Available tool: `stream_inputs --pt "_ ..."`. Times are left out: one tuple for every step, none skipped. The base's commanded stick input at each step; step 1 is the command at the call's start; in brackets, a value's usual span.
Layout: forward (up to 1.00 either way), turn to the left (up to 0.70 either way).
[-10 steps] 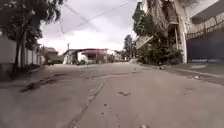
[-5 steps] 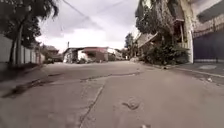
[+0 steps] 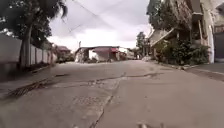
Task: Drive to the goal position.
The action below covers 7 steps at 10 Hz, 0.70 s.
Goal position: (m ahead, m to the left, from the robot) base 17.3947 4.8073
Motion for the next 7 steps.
stream_inputs --pt "1.0 0.0" --pt "1.0 0.0" --pt "1.0 0.0" --pt "1.0 0.0" --pt "1.0 0.0" --pt "1.0 0.0" --pt "1.0 0.0"
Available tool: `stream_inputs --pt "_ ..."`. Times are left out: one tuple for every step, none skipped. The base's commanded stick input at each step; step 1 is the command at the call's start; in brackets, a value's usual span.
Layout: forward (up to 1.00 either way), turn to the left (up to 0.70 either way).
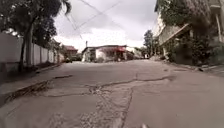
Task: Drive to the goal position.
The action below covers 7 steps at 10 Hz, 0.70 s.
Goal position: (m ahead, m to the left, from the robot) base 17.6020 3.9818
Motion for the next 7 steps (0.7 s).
stream_inputs --pt "1.0 0.0" --pt "1.0 0.0" --pt "1.0 0.0" --pt "1.0 0.0" --pt "1.0 0.0" --pt "1.0 0.0" --pt "1.0 0.0"
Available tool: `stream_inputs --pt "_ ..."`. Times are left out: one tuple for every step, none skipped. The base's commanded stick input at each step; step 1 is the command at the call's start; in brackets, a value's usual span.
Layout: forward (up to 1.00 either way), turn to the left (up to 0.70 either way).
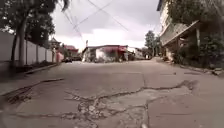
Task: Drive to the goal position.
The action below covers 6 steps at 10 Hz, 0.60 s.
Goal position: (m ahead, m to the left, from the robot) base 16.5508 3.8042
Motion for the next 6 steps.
stream_inputs --pt "1.0 0.0" --pt "1.0 0.0" --pt "1.0 0.0" --pt "1.0 0.0" --pt "1.0 0.0" --pt "1.0 0.0"
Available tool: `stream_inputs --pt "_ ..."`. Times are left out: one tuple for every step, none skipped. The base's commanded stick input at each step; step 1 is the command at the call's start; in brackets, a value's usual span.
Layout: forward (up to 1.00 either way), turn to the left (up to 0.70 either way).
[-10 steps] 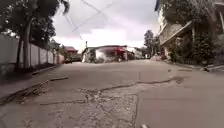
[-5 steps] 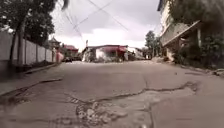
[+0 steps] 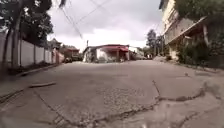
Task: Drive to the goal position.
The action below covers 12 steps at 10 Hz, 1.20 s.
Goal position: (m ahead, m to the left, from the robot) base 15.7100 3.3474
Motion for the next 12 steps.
stream_inputs --pt "1.0 0.0" --pt "1.0 0.0" --pt "1.0 0.0" --pt "1.0 0.0" --pt "1.0 0.0" --pt "1.0 0.0" --pt "1.0 0.0" --pt "1.0 0.0" --pt "1.0 0.0" --pt "1.0 0.0" --pt "1.0 0.0" --pt "1.0 0.0"
